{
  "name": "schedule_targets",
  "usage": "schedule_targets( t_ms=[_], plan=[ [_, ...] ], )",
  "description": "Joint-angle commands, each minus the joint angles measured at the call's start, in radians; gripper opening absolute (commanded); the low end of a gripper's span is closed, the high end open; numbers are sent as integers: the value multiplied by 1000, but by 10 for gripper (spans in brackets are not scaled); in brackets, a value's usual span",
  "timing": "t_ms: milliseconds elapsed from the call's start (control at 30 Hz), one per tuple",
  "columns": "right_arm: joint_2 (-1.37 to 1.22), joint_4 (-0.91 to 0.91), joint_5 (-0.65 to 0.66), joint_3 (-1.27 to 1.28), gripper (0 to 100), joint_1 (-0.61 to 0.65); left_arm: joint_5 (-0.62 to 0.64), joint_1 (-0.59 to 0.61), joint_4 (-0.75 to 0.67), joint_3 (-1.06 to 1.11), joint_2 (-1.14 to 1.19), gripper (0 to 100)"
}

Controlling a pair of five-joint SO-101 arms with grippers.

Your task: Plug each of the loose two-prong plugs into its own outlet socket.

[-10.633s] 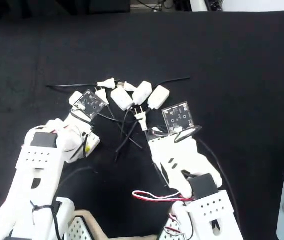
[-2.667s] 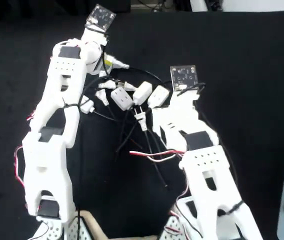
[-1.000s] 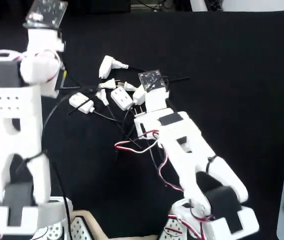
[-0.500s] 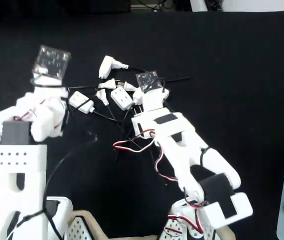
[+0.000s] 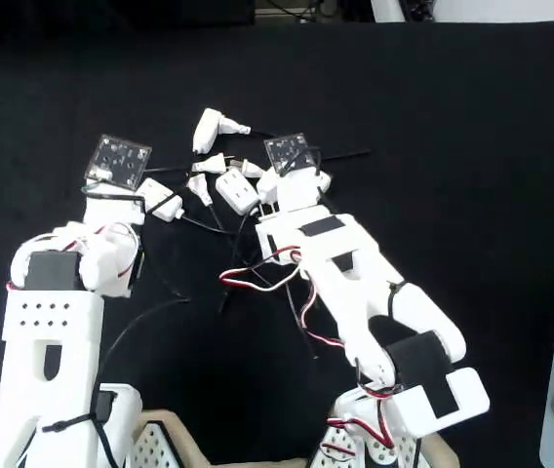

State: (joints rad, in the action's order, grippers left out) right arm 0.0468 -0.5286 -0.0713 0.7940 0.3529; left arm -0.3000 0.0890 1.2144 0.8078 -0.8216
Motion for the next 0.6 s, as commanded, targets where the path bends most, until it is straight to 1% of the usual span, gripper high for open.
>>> schedule_targets(
  t_ms=[0, 100, 233, 367, 567],
  plan=[
    [93, -61, 14, -44, 12, 5, 5, 12, -18, 24, -21, 66],
    [226, -160, 20, -42, 12, 5, 14, 51, -46, 59, -21, 66],
    [383, -264, 112, -42, 12, 9, 41, 120, -135, 131, -21, 66],
    [463, -328, 275, -42, 12, 8, 40, 137, -181, 193, -21, 66],
    [490, -459, 503, -44, 12, 11, 41, 131, -189, 225, -21, 66]
  ],
)
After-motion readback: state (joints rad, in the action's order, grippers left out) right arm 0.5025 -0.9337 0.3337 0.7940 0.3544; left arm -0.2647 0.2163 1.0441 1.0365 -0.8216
